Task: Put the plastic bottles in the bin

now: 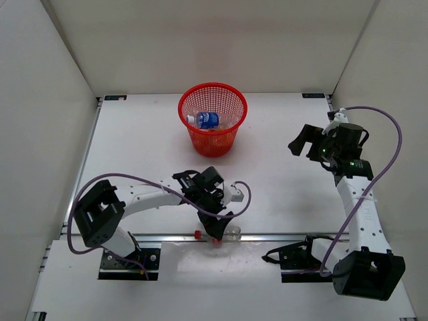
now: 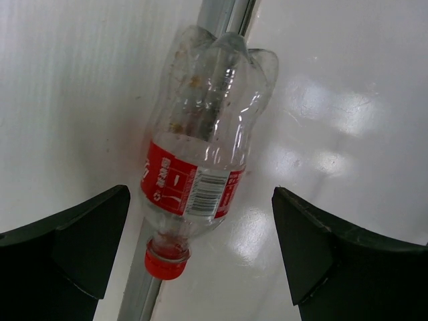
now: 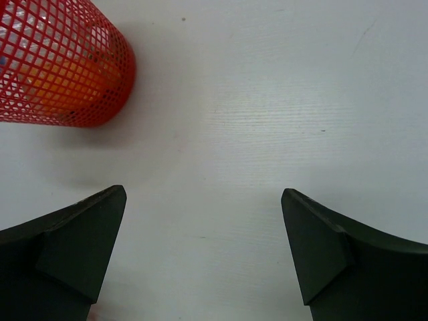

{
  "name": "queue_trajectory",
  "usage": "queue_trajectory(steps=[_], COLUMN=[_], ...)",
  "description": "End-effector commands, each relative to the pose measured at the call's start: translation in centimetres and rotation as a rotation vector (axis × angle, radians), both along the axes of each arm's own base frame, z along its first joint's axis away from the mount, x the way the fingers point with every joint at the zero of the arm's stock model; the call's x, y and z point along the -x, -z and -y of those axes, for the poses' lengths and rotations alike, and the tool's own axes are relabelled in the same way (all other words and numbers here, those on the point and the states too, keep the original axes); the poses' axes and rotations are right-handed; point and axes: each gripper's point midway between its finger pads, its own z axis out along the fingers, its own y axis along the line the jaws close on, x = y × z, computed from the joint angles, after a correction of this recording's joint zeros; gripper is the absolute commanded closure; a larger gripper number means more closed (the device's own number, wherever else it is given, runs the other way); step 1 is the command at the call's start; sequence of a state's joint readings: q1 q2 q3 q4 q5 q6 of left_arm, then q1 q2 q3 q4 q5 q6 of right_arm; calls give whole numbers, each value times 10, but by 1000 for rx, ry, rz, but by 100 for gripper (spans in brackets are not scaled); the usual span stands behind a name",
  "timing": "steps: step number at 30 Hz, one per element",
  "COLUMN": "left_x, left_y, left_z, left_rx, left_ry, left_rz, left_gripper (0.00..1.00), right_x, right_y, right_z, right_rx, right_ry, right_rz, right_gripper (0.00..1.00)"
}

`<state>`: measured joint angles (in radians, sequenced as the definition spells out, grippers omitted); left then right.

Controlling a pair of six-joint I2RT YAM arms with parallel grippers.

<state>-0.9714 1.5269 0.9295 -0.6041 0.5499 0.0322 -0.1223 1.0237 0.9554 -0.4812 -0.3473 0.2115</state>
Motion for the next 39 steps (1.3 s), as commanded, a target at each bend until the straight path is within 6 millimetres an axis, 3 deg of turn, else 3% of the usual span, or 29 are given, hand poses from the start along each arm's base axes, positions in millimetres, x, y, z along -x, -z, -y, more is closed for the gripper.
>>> queue_trajectory(steps=[1, 5, 12, 16, 21, 26, 30, 33, 35, 36, 38, 39], left_x=[6, 4, -36, -32, -3, -8, -31, -54, -69, -79, -105, -110], left_y=[-2, 1, 12, 24, 42, 57, 35, -2, -34, -62, -112, -127], left_z=[8, 18, 16, 11, 12, 7, 22, 31, 35, 40, 48, 49], left_rx=[4, 9, -61, -102, -119, -186, -140, -75, -2, 68, 183, 222], left_ry=[54, 64, -72, -37, 36, 24, -41, -158, -205, -236, -337, -365], left_rz=[70, 131, 376, 402, 338, 349, 406, 454, 495, 529, 613, 628], left_gripper=[2, 1, 2, 1, 2, 11, 29, 36, 34, 31, 36, 37], right_x=[1, 3, 4, 7, 8, 6, 0, 0, -1, -1, 1, 2], right_y=[7, 19, 29, 31, 48, 58, 57, 49, 42, 40, 39, 42], right_z=[0, 1, 12, 18, 17, 9, 5, 7, 13, 17, 26, 28], right_rx=[-6, -20, -16, -15, 7, -32, -43, -26, -25, -32, -32, -28], right_ry=[-14, -20, 19, 34, 30, 8, -9, -4, 21, 28, 54, 60], right_rz=[-14, -38, -56, -62, -123, -121, -112, -96, -74, -66, -62, -67], right_gripper=[1, 1, 1, 1, 1, 1, 1, 1, 1, 0, 0, 1])
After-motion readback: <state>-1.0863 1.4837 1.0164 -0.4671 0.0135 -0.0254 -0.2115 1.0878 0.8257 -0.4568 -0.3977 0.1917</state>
